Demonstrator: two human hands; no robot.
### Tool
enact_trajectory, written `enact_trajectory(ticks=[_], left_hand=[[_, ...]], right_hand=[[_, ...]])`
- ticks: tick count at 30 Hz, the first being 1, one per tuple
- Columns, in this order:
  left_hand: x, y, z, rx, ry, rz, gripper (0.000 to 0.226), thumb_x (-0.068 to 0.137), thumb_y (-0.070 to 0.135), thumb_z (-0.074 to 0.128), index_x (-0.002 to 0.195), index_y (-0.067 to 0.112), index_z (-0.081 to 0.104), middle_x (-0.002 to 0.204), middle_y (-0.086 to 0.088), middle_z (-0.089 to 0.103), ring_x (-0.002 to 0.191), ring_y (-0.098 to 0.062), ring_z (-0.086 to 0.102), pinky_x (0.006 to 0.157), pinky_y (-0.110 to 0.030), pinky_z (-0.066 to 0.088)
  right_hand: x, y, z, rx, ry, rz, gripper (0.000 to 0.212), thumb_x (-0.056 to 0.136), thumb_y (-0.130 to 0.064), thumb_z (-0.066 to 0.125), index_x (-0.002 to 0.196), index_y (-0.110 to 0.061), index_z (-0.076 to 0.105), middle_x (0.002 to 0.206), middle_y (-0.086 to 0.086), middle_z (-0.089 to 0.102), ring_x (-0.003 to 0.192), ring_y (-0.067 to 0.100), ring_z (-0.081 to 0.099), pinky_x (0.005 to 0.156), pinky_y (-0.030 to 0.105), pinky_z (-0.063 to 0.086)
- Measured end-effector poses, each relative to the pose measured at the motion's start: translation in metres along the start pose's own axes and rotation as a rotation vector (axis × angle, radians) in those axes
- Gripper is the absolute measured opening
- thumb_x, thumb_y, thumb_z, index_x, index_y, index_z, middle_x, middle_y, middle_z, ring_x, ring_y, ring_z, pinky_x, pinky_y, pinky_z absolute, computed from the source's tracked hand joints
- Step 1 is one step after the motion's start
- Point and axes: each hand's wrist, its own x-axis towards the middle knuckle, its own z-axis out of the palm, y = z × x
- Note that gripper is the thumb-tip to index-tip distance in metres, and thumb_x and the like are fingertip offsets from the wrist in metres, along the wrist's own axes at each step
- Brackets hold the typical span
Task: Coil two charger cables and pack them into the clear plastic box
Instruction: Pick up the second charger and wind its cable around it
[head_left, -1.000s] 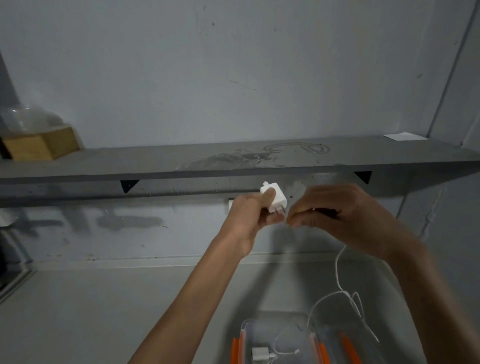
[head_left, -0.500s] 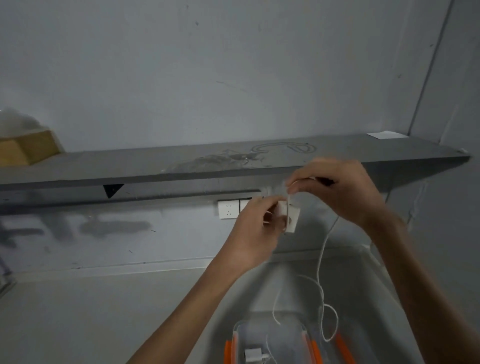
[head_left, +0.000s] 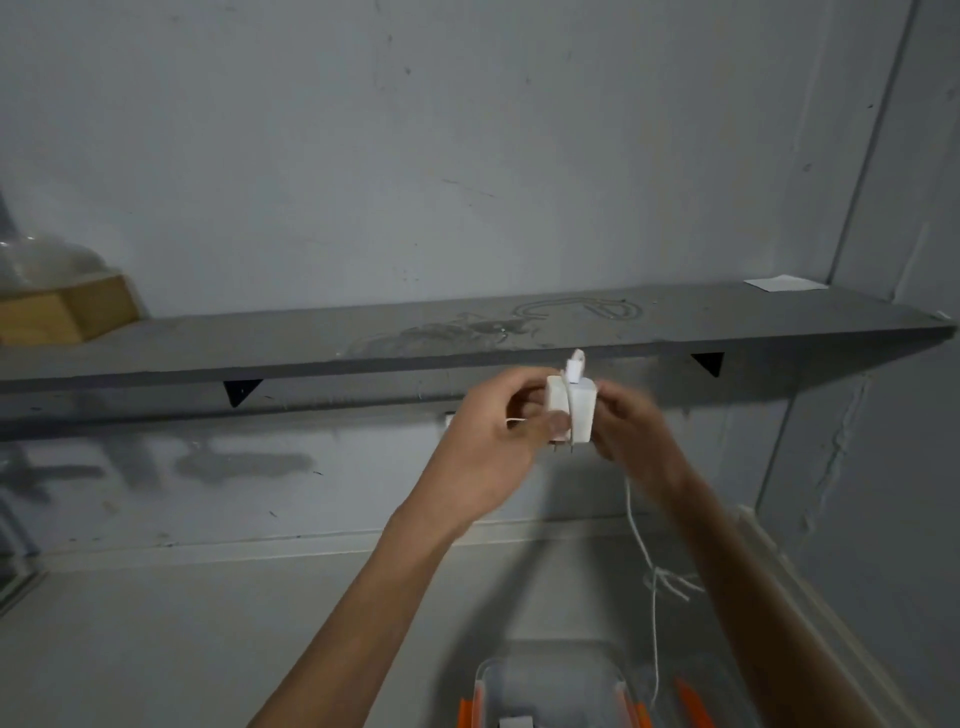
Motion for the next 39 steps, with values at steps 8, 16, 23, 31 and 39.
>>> enact_trajectory(ticks=[8,16,23,31,39], left_hand=[[0.03,-0.029,-0.03,-0.5,0.207,-0.274,0.015,0.091,0.003,0.059,0.102,-0.003,0.067,0.094,-0.015,0.07,0.086,-0.024,0.067,0.086,-0.032,0.055],[0.017,-0.057,-0.016,-0.059,0.215,-0.296,0.017,0.089,0.01,0.064,0.106,0.008,0.062,0.101,-0.013,0.068,0.091,-0.025,0.068,0.073,-0.022,0.057],[-0.015,-0.034,0.002,0.28,-0.008,-0.023,0.021,0.088,0.004,0.061,0.093,0.024,0.06,0.099,0.002,0.059,0.091,-0.012,0.06,0.083,-0.024,0.05],[-0.031,0.007,-0.01,0.316,-0.044,0.159,0.028,0.088,0.005,0.06,0.113,0.019,0.061,0.106,0.005,0.058,0.096,-0.009,0.059,0.086,-0.024,0.05],[-0.002,0.007,-0.012,-0.354,0.104,-0.126,0.02,0.093,0.0,0.055,0.11,-0.003,0.063,0.093,-0.015,0.065,0.082,-0.021,0.061,0.076,-0.027,0.053]], right_hand=[[-0.086,0.006,0.047,0.14,-0.095,0.092,0.018,0.096,-0.022,0.052,0.095,-0.016,0.069,0.055,0.001,0.051,0.032,0.009,0.035,0.034,0.015,0.026],[-0.096,-0.056,0.023,-0.389,-0.269,0.0,0.02,0.095,-0.029,0.055,0.11,-0.038,0.065,0.068,-0.01,0.07,0.045,0.004,0.057,0.048,0.015,0.045],[-0.044,-0.097,-0.019,-0.922,-0.024,-0.552,0.023,0.088,-0.044,0.055,0.088,-0.031,0.073,0.076,-0.012,0.073,0.065,0.007,0.066,0.059,0.03,0.055],[-0.008,-0.074,-0.027,-0.265,-0.125,-0.33,0.01,0.081,-0.023,0.07,0.077,-0.031,0.074,0.08,-0.008,0.075,0.073,0.006,0.069,0.073,0.019,0.052],[-0.041,-0.006,0.041,0.214,0.036,0.124,0.035,0.097,-0.028,0.051,0.069,-0.011,0.064,0.047,-0.002,0.044,0.035,0.005,0.03,0.035,0.014,0.022]])
